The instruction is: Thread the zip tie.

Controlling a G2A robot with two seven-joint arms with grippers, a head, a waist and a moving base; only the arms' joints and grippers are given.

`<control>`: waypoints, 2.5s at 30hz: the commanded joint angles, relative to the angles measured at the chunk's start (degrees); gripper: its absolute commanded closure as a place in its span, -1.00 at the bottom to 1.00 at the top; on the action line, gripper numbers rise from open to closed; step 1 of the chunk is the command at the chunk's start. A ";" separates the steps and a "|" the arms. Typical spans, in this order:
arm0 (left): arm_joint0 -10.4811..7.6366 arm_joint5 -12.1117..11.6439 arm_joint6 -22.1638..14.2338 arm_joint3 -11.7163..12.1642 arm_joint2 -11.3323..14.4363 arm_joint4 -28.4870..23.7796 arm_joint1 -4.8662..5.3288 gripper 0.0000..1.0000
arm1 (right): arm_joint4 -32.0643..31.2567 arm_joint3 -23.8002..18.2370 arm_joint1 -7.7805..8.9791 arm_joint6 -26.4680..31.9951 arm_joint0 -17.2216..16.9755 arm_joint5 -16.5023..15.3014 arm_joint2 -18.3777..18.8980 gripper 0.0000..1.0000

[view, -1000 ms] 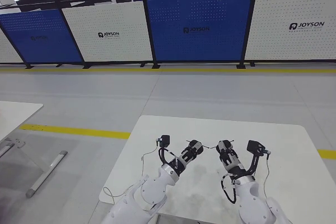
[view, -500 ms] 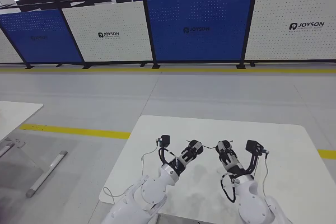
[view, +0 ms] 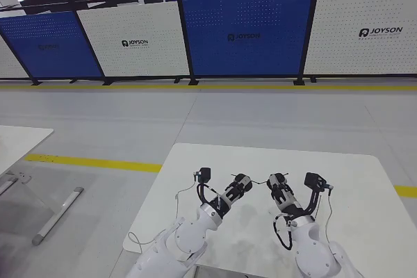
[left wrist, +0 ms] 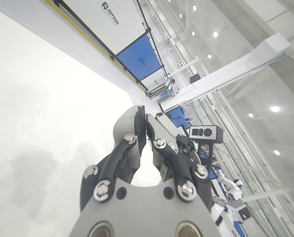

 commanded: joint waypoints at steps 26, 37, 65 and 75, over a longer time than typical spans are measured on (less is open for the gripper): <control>0.00 0.00 0.00 0.00 0.00 0.00 0.00 1.00 | 1.98 2.13 -1.03 -0.87 0.65 -1.43 -0.13 1.00; 0.00 0.00 0.00 0.00 0.00 0.00 0.00 1.00 | -2.45 -0.96 -0.71 -1.58 -1.65 -1.26 1.27 1.00; 0.00 0.00 0.00 0.00 0.00 0.00 0.00 1.00 | -1.81 0.66 -1.49 -0.47 -0.83 -0.77 0.95 1.00; 0.00 0.00 0.00 0.00 0.00 0.00 0.00 1.00 | -2.28 0.15 -1.60 -0.19 -1.04 -0.89 1.27 1.00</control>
